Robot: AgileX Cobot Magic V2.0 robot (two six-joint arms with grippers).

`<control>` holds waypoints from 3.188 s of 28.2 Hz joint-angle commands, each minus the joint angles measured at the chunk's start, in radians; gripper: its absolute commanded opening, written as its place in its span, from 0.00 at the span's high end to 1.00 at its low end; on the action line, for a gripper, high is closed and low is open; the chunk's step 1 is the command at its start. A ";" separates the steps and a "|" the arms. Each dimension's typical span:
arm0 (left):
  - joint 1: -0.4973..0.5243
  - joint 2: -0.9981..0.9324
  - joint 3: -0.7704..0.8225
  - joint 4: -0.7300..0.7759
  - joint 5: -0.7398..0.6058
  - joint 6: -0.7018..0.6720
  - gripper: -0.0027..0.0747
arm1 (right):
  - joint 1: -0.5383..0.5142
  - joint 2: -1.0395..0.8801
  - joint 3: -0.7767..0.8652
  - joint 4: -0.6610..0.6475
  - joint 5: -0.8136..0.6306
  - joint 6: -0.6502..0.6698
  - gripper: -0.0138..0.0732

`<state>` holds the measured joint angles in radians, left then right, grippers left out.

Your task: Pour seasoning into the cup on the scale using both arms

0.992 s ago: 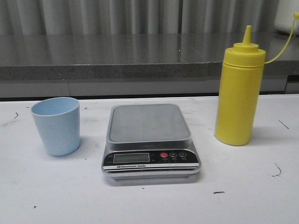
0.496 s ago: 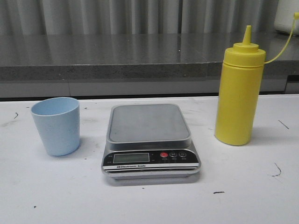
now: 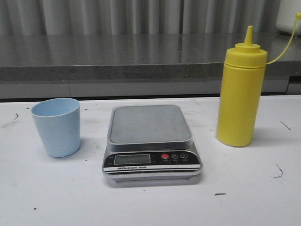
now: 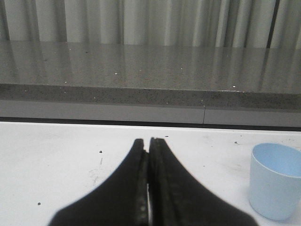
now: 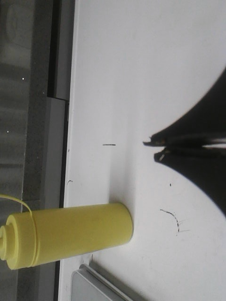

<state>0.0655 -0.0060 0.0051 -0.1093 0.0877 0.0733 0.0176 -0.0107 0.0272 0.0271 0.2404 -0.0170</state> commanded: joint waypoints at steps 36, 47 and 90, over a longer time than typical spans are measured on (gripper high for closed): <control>0.001 0.116 -0.355 -0.013 -0.060 -0.012 0.99 | -0.005 0.032 -0.264 -0.002 -0.088 0.000 0.91; -0.001 0.465 -0.579 -0.013 0.116 -0.012 0.99 | -0.005 0.409 -0.544 0.007 0.022 0.000 0.91; -0.020 0.502 -0.586 -0.125 0.119 0.001 0.28 | -0.004 0.509 -0.550 0.007 -0.045 0.000 0.10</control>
<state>0.0629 0.4617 -0.5355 -0.2086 0.2723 0.0714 0.0176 0.4896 -0.4841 0.0330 0.2801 -0.0170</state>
